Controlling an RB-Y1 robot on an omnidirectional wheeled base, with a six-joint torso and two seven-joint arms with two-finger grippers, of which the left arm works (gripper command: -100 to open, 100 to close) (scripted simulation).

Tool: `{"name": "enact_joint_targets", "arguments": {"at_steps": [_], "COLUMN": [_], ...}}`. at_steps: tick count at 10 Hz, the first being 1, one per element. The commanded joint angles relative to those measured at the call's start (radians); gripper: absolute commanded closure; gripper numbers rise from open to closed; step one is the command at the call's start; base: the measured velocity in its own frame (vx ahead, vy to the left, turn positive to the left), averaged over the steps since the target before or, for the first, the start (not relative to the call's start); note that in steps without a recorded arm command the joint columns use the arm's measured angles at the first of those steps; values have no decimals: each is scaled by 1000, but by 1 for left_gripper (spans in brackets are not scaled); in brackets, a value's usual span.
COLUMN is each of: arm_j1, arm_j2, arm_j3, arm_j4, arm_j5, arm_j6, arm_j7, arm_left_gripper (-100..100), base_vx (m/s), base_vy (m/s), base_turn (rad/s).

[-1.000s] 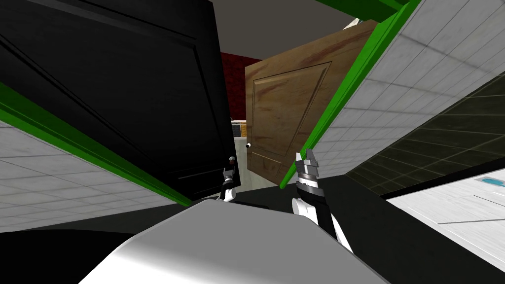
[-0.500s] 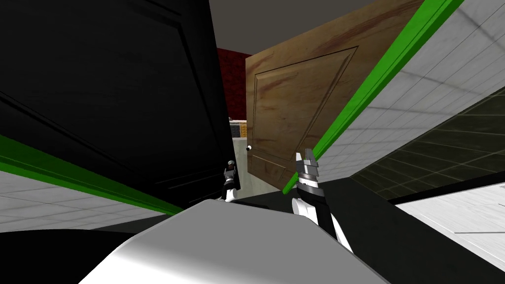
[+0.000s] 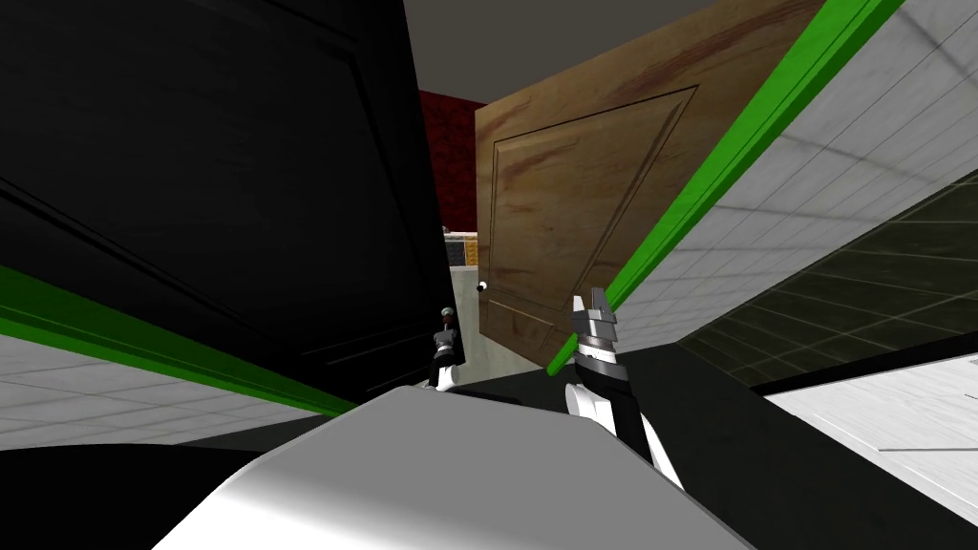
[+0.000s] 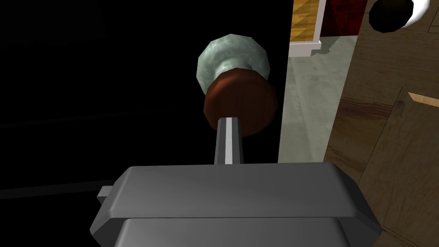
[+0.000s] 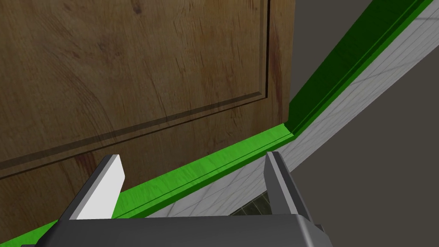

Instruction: Push the door open

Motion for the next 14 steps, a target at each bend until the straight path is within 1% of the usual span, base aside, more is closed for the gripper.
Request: {"name": "enact_joint_targets", "arguments": {"at_steps": [1,2,3,4,5,7,8,9,12,14], "arm_j1": [0,0,1,2,4,6,8,10,13,15], "arm_j2": [0,0,29,34,25,-12,0,29,49,50], "arm_j3": [0,0,5,8,13,18,16,17,18,19], "arm_j4": [0,0,-3,-5,-8,-11,-12,-9,-4,-2], "arm_j5": [0,0,5,9,15,22,19,21,22,23], "arm_j6": [0,0,-2,-4,-7,-9,-8,-14,-21,-26], "arm_j7": [0,0,-4,-7,-12,-16,-14,-8,0,5], "arm_left_gripper": [100,100,-100,-100,-100,-100,-100,-100,-100,-100], "base_vx": [-8,0,-83,-146,-146,-146,-60,93,169,178], "base_vy": [-1,0,-66,-152,-176,-143,-48,26,71,60], "base_turn": [-1,0,55,64,90,58,5,-34,-28,-22]}}
